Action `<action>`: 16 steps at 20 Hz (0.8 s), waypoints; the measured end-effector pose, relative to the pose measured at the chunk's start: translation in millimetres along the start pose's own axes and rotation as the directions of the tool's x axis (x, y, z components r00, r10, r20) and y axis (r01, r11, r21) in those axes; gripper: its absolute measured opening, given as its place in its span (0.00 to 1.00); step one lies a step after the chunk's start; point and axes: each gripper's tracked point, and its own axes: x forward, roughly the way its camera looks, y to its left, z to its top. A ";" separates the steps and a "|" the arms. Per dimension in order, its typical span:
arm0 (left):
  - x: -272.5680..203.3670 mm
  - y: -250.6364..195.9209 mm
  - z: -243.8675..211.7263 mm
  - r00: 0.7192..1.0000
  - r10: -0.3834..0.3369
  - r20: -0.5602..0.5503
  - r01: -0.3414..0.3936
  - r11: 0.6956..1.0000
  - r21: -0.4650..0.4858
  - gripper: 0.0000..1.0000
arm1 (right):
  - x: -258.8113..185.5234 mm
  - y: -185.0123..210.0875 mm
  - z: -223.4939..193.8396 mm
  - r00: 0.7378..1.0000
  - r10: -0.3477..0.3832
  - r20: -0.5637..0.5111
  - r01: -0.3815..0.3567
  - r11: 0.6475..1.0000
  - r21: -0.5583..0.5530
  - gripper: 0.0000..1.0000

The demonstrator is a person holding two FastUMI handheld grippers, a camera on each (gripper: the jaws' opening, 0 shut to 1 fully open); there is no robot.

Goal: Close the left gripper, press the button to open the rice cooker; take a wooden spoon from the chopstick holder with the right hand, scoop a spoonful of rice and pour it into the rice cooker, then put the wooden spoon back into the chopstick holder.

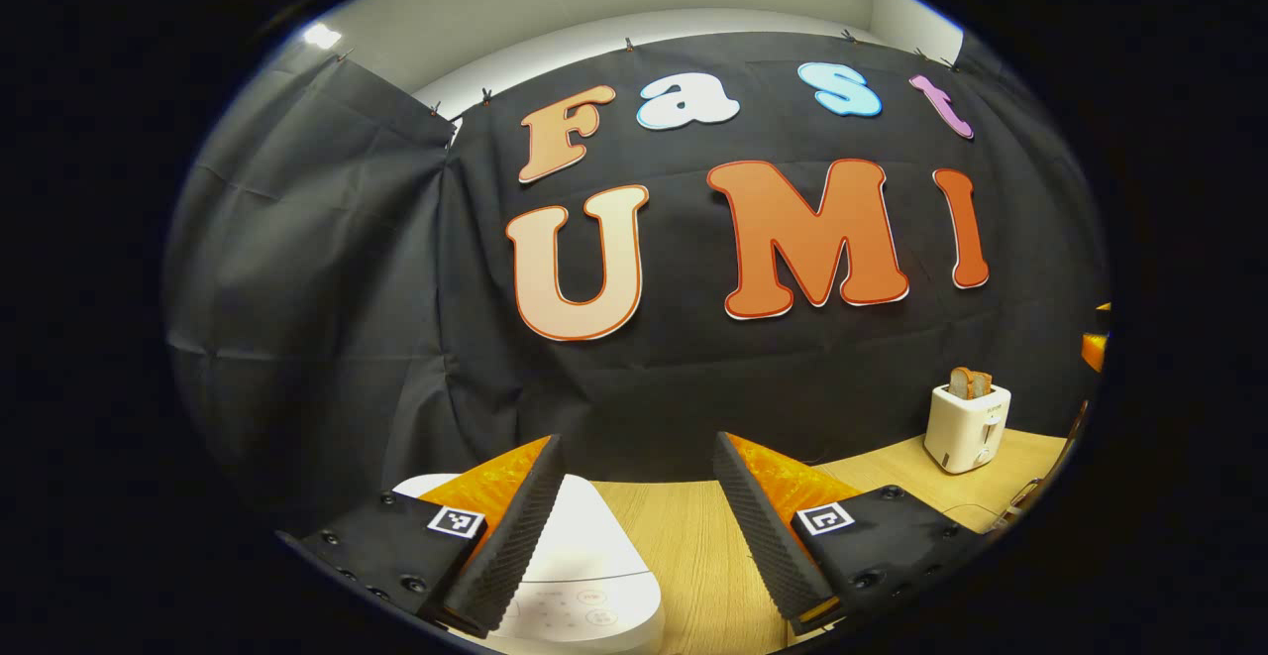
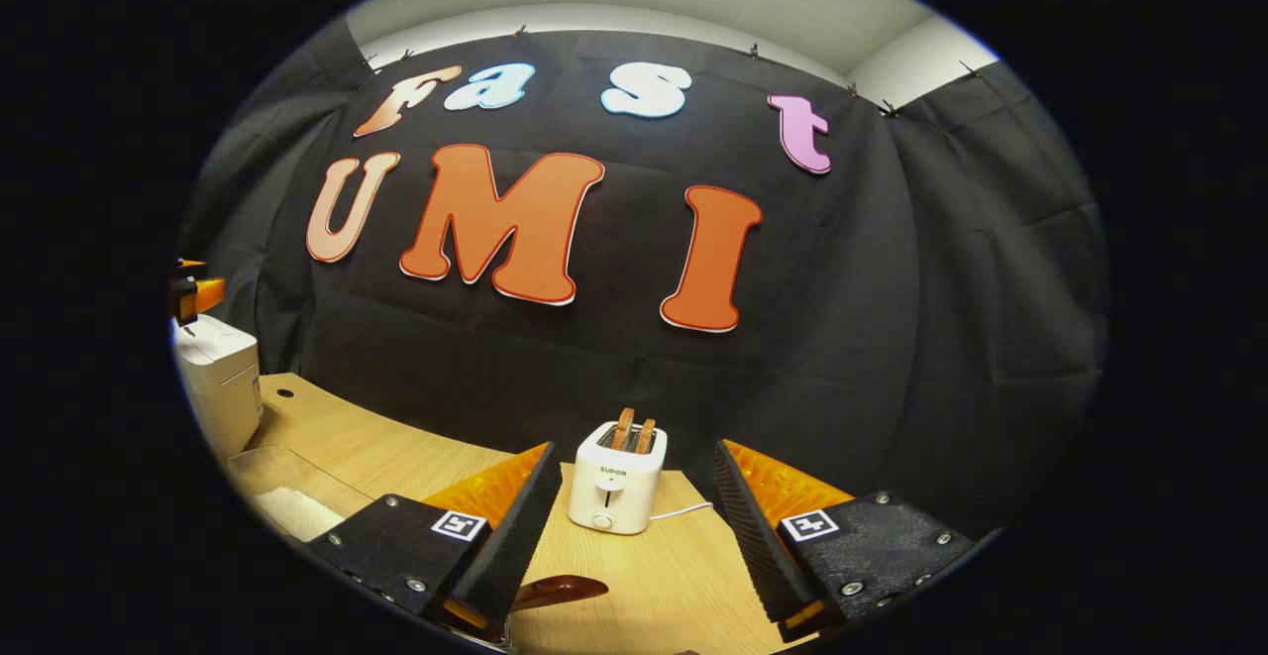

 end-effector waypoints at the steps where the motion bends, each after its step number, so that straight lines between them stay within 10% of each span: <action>1: 0.6 -0.1 -1.0 1.000 -0.004 -0.002 0.004 1.000 -0.001 0.94 | -0.3 0.3 -1.7 1.000 0.002 -0.008 -0.002 1.000 0.006 0.93; 16: 0.1 -12.2 -1.5 1.000 -0.030 -0.003 0.030 1.000 -0.001 0.99 | 3.5 14.7 -57.8 0.983 0.052 -0.178 -0.033 0.994 0.104 0.93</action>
